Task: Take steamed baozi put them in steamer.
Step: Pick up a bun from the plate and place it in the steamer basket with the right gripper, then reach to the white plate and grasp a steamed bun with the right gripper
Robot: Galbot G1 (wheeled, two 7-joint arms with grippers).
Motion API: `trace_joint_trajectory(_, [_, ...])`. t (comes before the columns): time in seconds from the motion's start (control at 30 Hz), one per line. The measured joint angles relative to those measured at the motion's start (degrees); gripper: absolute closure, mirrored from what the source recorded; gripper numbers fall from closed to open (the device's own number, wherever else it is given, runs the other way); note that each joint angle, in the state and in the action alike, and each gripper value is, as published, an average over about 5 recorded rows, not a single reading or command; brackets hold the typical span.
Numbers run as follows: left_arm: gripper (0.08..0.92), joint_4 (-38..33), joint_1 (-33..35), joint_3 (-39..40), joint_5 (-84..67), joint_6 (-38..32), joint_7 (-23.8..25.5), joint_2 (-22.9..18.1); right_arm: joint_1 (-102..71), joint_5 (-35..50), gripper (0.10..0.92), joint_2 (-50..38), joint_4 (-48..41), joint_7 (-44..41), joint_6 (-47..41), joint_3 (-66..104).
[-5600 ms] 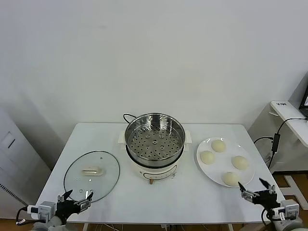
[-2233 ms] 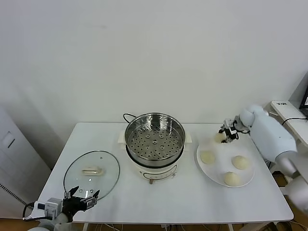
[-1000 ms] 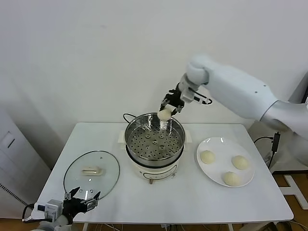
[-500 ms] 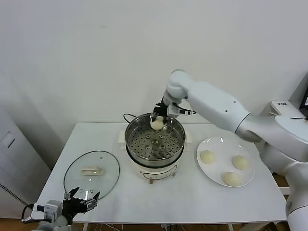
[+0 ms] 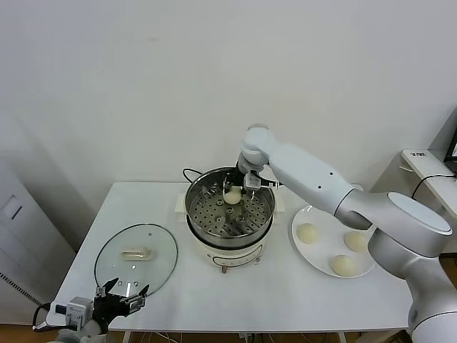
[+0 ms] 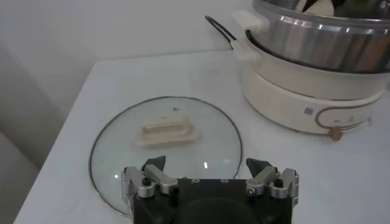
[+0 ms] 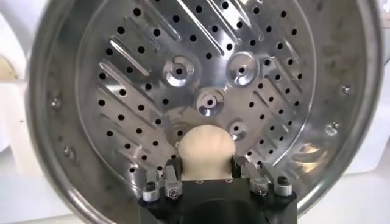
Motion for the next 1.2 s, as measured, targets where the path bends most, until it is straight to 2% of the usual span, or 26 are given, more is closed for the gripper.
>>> trace_joint_trajectory(0.23, [0.177, -0.5, 0.1, 0.1, 0.0, 0.1, 0.0, -0.1, 0.2, 0.4, 0.271, -0.1, -0.1, -0.4, 0.0, 0.1])
trace_joint_trajectory(0.33, [0.177, -0.7, 0.3, 0.0, 0.0, 0.1, 0.0, -0.2, 1.4, 3.2, 0.217, -0.6, -0.1, -1.5, 0.0, -0.6])
trace_joint_trajectory(0.53, [0.177, -1.1, 0.9, -0.2, 0.1, 0.1, -0.1, -0.4, 6.6, 14.5, 0.203, -3.5, 0.0, -5.3, 0.0, -4.3])
trace_joint_trajectory(0.9, [0.177, -2.0, 1.4, -0.4, 0.1, 0.0, -0.1, -0.2, 18.8, 44.3, 0.203, -14.0, 1.3, -12.2, -0.7, -18.8])
trace_joint_trajectory(1.03, [0.177, -2.4, 1.4, -0.4, 0.1, 0.1, -0.1, -0.5, 22.1, 53.1, 0.203, -18.3, 2.4, -13.1, -5.3, -24.8])
trace_joint_trajectory(1.2, [0.177, -2.8, 1.6, -0.3, 0.2, 0.2, -0.1, -0.7, 23.6, 60.7, 0.203, -23.4, 3.8, -13.5, -16.4, -29.8])
